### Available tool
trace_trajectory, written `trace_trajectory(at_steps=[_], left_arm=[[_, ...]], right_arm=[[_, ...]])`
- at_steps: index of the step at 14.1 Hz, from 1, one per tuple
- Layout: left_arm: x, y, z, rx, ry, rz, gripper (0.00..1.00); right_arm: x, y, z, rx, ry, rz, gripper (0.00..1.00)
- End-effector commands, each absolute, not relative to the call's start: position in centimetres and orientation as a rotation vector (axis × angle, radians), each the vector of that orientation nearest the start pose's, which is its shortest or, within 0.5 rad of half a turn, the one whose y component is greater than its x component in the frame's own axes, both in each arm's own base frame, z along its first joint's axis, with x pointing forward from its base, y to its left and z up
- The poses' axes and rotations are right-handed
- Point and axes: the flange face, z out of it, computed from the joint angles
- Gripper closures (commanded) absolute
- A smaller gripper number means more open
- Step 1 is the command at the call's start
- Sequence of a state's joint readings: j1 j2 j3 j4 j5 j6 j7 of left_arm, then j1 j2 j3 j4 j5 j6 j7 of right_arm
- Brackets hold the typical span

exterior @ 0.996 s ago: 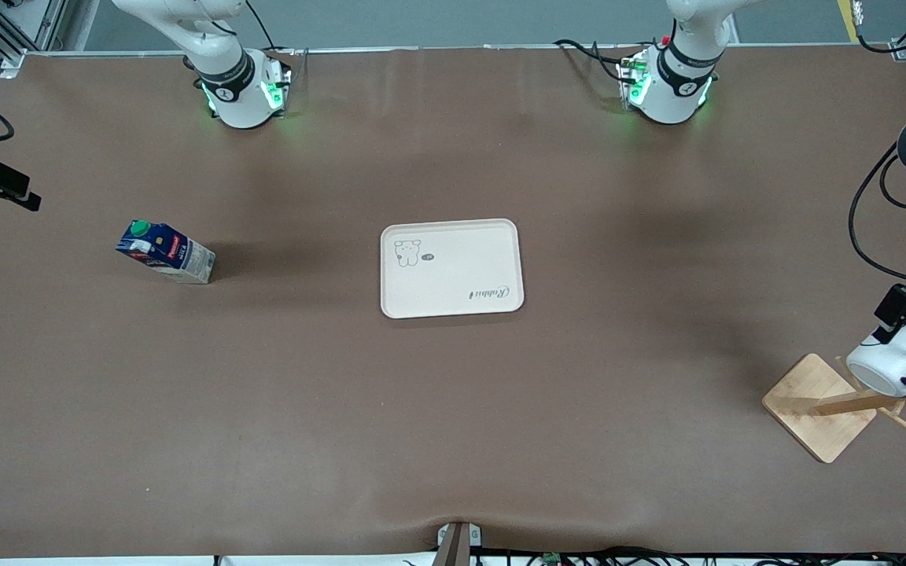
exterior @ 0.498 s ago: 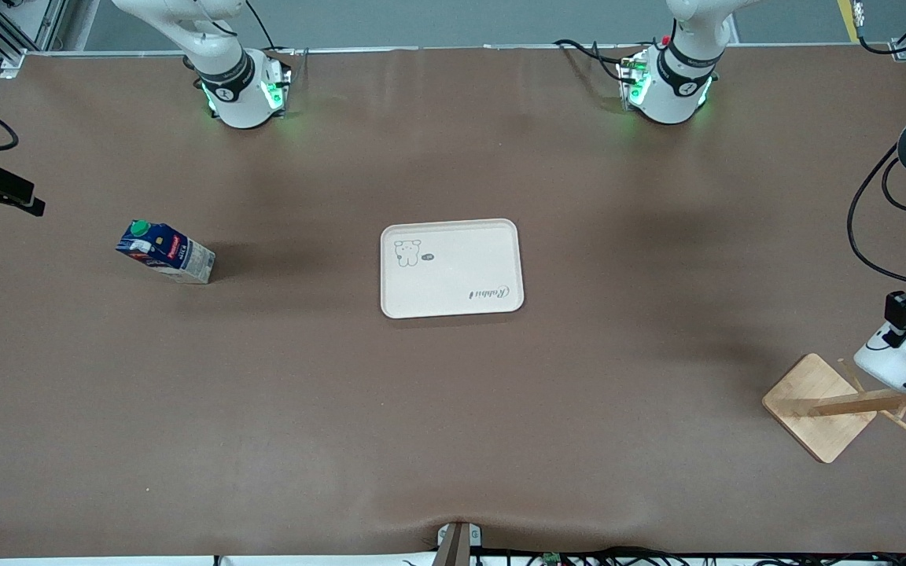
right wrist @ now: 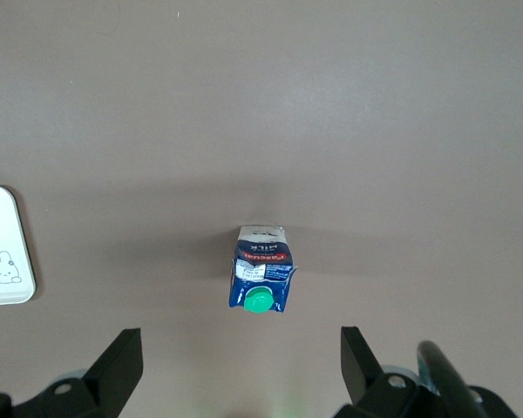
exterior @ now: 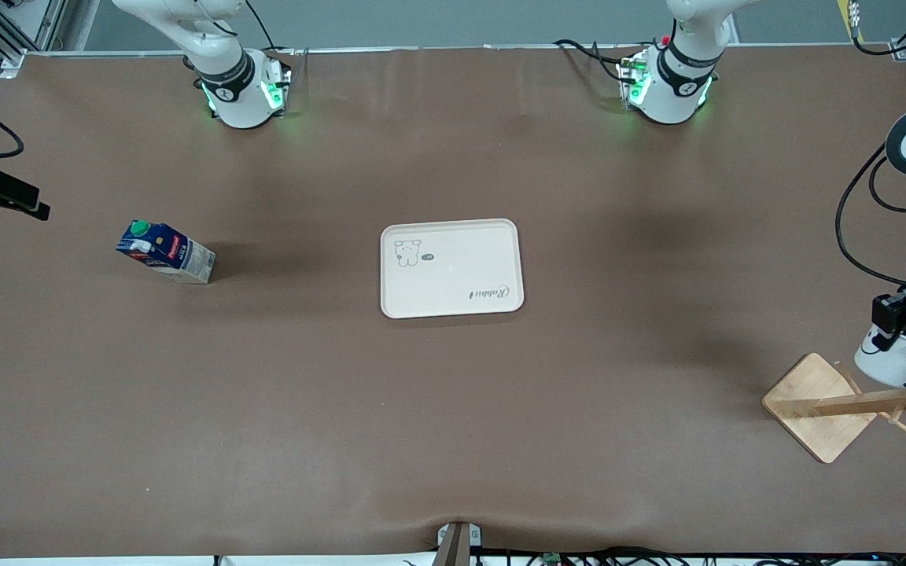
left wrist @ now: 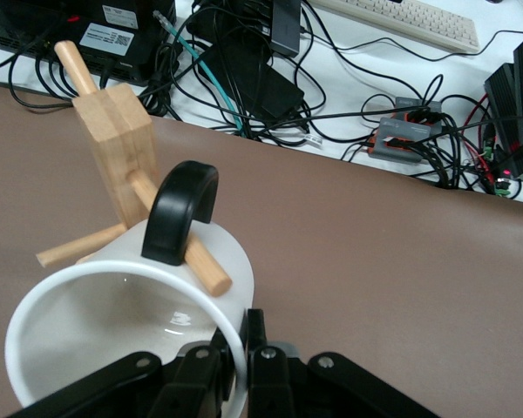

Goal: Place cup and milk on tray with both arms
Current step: 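Grasp the white mug rim with the left gripper and lift it off, then carry the mug to the tray while the right gripper reaches the milk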

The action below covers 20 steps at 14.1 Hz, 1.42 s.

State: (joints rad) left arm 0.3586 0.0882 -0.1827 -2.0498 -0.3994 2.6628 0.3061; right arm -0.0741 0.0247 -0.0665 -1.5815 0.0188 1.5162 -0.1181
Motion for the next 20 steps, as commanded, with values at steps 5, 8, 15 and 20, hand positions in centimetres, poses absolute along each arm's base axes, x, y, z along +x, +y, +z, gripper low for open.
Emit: trace_trajectory(at_steps=[5,8,15,20], left_arm=[[58.0,4.0,51.2,-3.267,-0.307,-0.877,1.00],[57.3,1.8,51.9,-3.302,-0.323,-0.821,1.00],[56.3,-8.2,52.1,-3.283,-0.441,-0.521,1.00],[57.2,-18.8,49.5,-3.245,-0.570,-0.317,1.00]], right_arm=[[55.3,-7.7,59.9,-3.107,0.012,0.150,0.00],[55.3,-7.8,59.6,-3.109,0.009,0.162,0.00],[55.6,-9.5,57.1,-3.092,0.060,0.245,0.00],[55.0,-11.0,55.8,-3.075,0.104,0.313,0.00]])
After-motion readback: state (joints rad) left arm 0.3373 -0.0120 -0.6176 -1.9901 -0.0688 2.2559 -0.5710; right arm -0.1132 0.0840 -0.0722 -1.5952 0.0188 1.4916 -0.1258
